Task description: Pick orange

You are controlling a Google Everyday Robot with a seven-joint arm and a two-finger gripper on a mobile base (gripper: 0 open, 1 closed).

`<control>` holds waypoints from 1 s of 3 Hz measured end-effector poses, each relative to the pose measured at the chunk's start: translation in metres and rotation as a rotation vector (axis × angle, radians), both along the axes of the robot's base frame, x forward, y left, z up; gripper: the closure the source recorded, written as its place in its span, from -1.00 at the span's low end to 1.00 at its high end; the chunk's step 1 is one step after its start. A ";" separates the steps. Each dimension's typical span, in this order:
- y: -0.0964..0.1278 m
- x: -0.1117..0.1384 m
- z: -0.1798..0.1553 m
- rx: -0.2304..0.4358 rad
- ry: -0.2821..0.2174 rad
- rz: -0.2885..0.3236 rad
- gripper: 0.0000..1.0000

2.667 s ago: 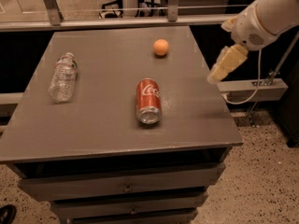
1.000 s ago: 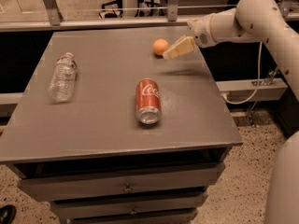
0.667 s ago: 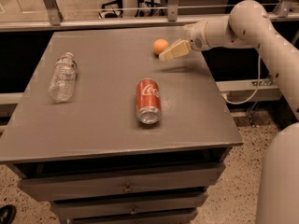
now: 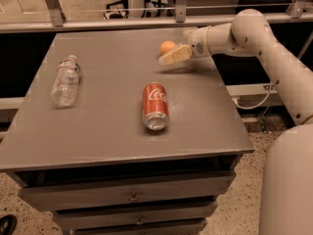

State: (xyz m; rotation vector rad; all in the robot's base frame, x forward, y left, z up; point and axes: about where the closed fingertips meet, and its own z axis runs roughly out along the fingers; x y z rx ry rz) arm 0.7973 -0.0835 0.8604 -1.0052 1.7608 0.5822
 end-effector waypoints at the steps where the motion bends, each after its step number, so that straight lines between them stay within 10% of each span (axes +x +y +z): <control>1: 0.007 -0.001 -0.005 0.038 0.005 0.019 -0.51; 3: 0.007 -0.011 0.021 0.098 -0.045 0.059 0.57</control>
Offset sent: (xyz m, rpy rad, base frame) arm -0.0048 -0.0005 -0.0048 0.0686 0.0009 0.0214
